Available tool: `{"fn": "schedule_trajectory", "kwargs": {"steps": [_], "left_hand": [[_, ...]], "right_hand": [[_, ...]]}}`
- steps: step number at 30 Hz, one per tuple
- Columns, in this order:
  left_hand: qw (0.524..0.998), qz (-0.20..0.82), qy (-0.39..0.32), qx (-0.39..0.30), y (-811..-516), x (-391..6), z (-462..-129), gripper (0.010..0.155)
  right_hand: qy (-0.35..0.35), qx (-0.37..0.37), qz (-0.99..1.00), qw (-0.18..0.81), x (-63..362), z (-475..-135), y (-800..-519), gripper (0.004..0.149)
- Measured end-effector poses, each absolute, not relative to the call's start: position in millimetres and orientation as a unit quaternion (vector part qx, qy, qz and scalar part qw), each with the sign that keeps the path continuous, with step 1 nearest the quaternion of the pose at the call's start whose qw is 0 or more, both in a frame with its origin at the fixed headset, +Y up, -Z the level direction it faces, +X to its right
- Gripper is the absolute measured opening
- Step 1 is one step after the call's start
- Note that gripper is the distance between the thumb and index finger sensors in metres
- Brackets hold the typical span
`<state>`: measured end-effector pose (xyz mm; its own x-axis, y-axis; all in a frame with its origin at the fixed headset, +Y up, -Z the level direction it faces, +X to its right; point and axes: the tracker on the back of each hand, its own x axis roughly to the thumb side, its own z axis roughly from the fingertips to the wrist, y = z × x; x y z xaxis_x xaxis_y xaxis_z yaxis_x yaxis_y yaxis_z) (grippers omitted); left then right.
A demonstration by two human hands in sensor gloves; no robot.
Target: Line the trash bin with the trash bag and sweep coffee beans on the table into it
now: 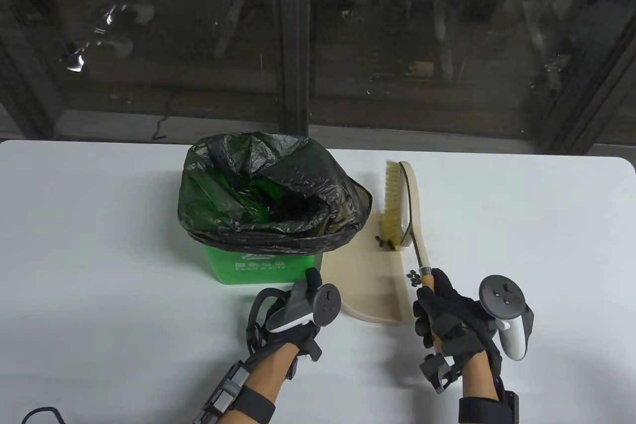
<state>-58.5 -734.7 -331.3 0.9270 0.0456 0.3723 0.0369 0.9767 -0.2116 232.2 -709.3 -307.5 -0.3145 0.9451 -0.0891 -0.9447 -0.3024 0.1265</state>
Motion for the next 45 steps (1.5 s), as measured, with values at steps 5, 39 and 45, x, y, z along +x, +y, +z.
{"fn": "schedule_trajectory", "kwargs": {"steps": [5, 39, 45], "left_hand": [[0.976, 0.003, -0.191, -0.108, -734.8, -59.0, -331.3, 0.067], [0.974, 0.061, -0.199, -0.088, -722.9, -73.0, -324.0, 0.067], [0.968, 0.079, -0.222, -0.091, -710.4, -71.6, -318.1, 0.067]], "right_hand": [[0.074, 0.021, 0.756, 0.650, 233.4, -307.0, -710.4, 0.067], [-0.026, -0.088, 0.879, 0.468, 260.1, -299.5, -707.4, 0.067], [-0.032, -0.113, 0.863, 0.492, 271.5, -296.5, -710.0, 0.067]]}}
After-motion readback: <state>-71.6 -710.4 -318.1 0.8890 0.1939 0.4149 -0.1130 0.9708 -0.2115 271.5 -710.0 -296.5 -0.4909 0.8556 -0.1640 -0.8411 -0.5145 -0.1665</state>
